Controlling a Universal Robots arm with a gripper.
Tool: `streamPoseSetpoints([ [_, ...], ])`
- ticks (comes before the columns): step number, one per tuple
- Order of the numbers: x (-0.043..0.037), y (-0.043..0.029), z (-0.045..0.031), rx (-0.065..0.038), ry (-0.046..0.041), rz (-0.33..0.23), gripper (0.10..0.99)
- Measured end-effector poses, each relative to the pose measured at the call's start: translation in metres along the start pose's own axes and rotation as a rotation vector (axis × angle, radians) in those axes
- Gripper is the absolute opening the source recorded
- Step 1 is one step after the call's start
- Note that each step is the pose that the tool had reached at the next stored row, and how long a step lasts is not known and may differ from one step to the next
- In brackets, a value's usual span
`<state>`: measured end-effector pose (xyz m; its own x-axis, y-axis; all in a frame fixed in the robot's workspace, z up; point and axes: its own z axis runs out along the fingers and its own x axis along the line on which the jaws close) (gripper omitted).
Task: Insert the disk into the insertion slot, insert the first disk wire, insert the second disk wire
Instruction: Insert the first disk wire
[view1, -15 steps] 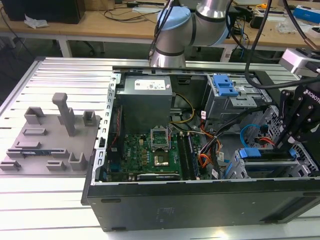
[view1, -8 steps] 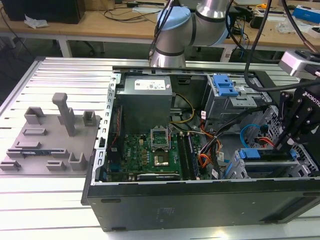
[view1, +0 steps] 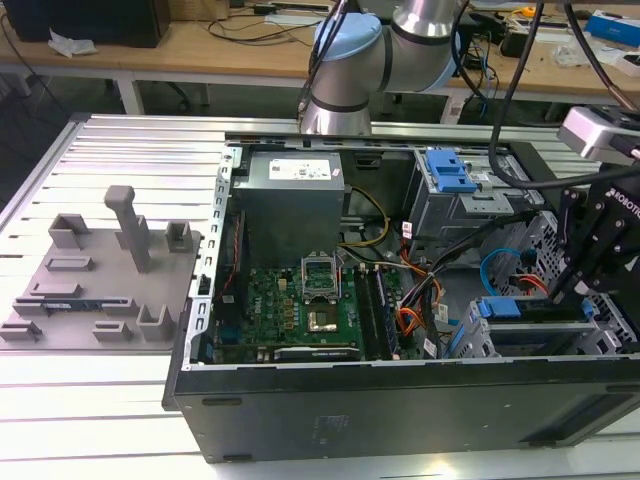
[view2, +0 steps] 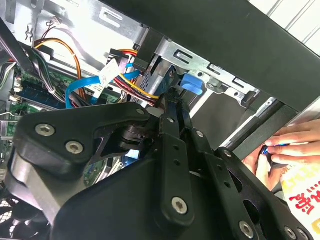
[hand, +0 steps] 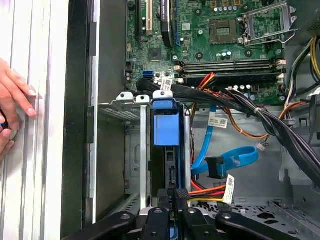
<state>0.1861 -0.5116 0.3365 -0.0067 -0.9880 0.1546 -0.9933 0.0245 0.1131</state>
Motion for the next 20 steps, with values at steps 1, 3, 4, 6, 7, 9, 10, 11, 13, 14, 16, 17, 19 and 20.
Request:
streamPoseSetpoints([
  [1,0.0002,0.0000,0.0005,0.000,0.0002,0.000,0.165],
  [3,0.0000,0.0000,0.0019,0.000,0.0006,0.000,0.165],
  [4,0.0000,0.0000,0.0021,0.000,0.0006,0.000,0.165],
  [6,0.0009,0.0012,-0.0033,0.000,-0.0015,0.000,0.235],
  [7,0.0017,0.0018,-0.0085,0.000,0.0009,0.000,0.235],
  [9,0.0034,0.0031,-0.0195,0.000,0.0024,0.000,0.302],
  [10,0.0045,0.0039,-0.0268,0.000,0.0029,0.000,0.302],
  [11,0.0056,0.0047,-0.0337,0.000,0.0031,0.000,0.302],
  [13,0.0076,0.0062,-0.0468,0.000,0.0030,0.000,0.302],
  [14,0.0081,0.0065,-0.0494,0.001,0.0031,0.000,0.302],
  [16,0.0088,0.0072,-0.0551,0.003,0.0031,0.000,0.302],
  [17,0.0086,0.0073,-0.0550,0.003,0.0031,0.000,0.302],
  [19,0.0086,0.0074,-0.0553,0.003,0.0039,0.000,0.302],
  [20,0.0085,0.0074,-0.0552,0.003,0.0038,0.000,0.302],
])
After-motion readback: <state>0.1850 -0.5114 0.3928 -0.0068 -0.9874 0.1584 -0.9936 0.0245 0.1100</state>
